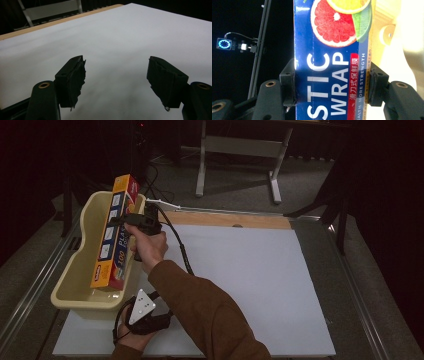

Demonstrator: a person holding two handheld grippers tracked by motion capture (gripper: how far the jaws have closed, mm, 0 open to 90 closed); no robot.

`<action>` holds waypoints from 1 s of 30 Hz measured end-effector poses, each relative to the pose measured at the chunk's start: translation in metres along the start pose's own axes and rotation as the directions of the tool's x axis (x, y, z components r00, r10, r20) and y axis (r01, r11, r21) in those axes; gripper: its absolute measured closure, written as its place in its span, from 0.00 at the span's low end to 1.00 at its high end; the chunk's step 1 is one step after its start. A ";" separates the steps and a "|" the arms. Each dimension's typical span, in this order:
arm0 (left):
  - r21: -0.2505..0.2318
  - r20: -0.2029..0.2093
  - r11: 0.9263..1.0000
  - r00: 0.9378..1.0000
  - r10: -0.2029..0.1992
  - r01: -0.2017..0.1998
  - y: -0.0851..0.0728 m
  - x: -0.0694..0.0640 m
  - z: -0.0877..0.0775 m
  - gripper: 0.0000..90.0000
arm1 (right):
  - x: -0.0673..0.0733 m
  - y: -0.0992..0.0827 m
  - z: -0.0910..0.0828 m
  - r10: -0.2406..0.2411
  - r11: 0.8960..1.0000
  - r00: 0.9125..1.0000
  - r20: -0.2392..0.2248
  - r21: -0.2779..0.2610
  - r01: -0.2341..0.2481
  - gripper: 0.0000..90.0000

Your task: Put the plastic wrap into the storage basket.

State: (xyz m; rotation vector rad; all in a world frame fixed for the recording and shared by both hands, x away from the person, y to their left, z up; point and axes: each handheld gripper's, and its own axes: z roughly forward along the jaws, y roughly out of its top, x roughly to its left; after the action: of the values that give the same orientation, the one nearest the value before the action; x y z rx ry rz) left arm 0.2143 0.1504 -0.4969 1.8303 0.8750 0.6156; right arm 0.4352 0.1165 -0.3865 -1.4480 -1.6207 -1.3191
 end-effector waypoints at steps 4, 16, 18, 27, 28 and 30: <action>-0.008 -0.008 1.000 1.000 -0.015 0.015 0.000 0.003 -0.002 0.34 | -0.002 -0.004 0.004 0.014 1.000 1.000 0.005 0.016 -0.014 0.45; -0.011 -0.016 1.000 1.000 -0.019 0.018 0.000 0.004 -0.003 0.34 | -0.001 -0.015 0.011 -0.031 1.000 0.997 0.065 0.001 0.031 0.45; -0.012 -0.021 1.000 1.000 -0.017 0.016 0.000 0.005 -0.004 0.34 | 0.000 -0.017 0.012 -0.023 1.000 0.997 0.071 0.019 0.021 0.45; -0.023 -0.036 0.999 0.999 -0.028 0.027 0.000 0.009 -0.007 0.34 | -0.006 -0.021 0.016 0.017 0.998 0.994 0.107 0.050 -0.022 0.45; -0.024 -0.037 0.999 0.999 -0.029 0.028 0.000 0.009 -0.007 0.34 | -0.006 -0.021 0.016 0.027 0.998 0.992 0.121 0.058 -0.034 0.44; -0.023 -0.038 0.999 0.999 -0.032 0.031 0.000 0.009 -0.007 0.34 | -0.007 -0.020 0.016 0.040 0.997 0.989 0.143 0.064 -0.050 0.44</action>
State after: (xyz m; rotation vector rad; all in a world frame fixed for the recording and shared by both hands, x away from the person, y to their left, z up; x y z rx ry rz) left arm 0.2149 0.1615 -0.4939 1.7861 0.9173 0.6400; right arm 0.4206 0.1306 -0.4039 -1.5581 -1.6950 -1.1485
